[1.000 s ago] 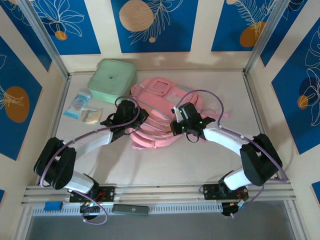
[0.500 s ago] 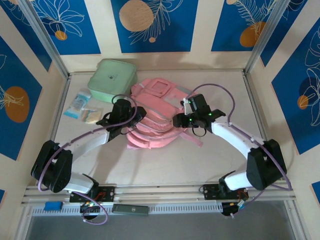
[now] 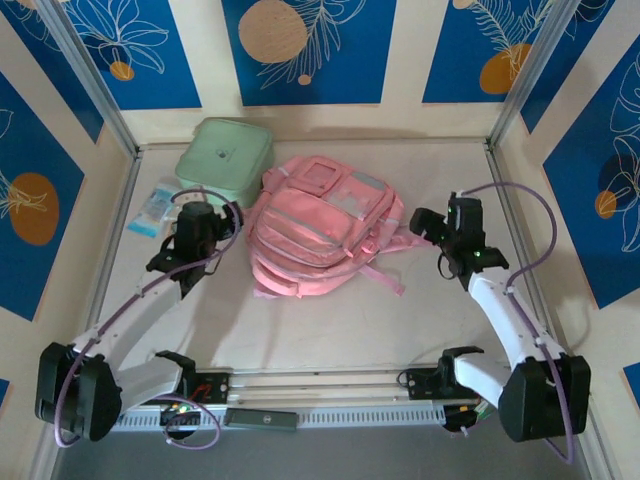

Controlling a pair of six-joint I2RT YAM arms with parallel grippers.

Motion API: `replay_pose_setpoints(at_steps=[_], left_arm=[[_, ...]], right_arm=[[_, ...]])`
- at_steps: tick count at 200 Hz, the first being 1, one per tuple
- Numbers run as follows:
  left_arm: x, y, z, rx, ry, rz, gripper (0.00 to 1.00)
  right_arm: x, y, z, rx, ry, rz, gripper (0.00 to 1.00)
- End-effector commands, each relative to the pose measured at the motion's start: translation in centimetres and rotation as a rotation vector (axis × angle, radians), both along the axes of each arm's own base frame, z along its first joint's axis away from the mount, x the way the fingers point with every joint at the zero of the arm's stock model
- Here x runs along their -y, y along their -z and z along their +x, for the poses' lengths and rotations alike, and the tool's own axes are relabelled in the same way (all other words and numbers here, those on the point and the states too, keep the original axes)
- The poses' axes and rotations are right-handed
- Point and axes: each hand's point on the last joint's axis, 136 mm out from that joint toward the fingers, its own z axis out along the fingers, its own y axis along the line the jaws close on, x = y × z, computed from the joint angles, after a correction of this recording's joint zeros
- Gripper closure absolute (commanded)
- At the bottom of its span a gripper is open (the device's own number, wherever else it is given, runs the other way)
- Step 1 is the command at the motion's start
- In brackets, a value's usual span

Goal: Pack the student bag

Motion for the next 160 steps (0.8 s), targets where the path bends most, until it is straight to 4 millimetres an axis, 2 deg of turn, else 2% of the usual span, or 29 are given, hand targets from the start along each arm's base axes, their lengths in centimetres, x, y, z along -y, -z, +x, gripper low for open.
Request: replay_pose_setpoints(at_steps=[1,10,20,35,55,77,86,98,107,125,132,141,160], left_arm=[[-3.4,2.8,0.6,-0.021,-0.014,0.298,0.01],[-4.0,4.0,1.1,-0.015,-0.018,0.314,0.01],[-4.0,4.1,2.0,-0.037,0.01,0.309,0.01],[-3.7,3.8,3.2,0.035,0.045,0.352,0.01],[-3.1,4.4,3.9,0.086,0.114,0.406,0.01],[-2.6,6.1,4.4,0.053,0.192,0.358,0.01],[-2.1,6.8,4.5,0.056,0.233,0.336,0.01],[-1.1,8.0,4.1,0.095,0.302,0.322,0.01],[-0.9,8.0,3.6,0.165,0.311,0.324,0.01],[-0.8,8.3,2.8,0.22,0.331,0.306,0.01],[-0.2,8.7,2.6,0.228,0.368,0.31,0.01],[-0.2,8.8,2.7,0.216,0.37,0.306,0.01],[-2.8,9.4,4.0,0.128,0.224,0.283,0.01]], right_arm=[[4.6,0.2,1.9,0.131,0.139,-0.149,0.01],[5.4,1.2,2.3,0.14,0.147,-0.166,0.01],[5.5,2.3,3.1,0.151,0.12,-0.173,0.01],[4.8,4.1,4.1,0.148,0.05,-0.159,0.01],[3.1,5.2,5.3,0.14,-0.068,-0.131,0.01],[0.6,5.1,6.2,0.157,-0.219,-0.097,0.0],[-1.0,4.4,6.0,0.209,-0.305,-0.082,0.0],[-2.6,3.6,5.6,0.291,-0.374,-0.07,0.01],[-3.3,3.7,5.4,0.322,-0.412,-0.076,0.01],[-4.0,5.8,5.6,0.315,-0.445,-0.086,0.01],[-4.2,5.7,6.0,0.348,-0.445,-0.085,0.01],[-3.9,6.2,5.9,0.279,-0.436,-0.091,0.01],[-3.5,6.3,6.1,0.279,-0.407,-0.101,0.01]])
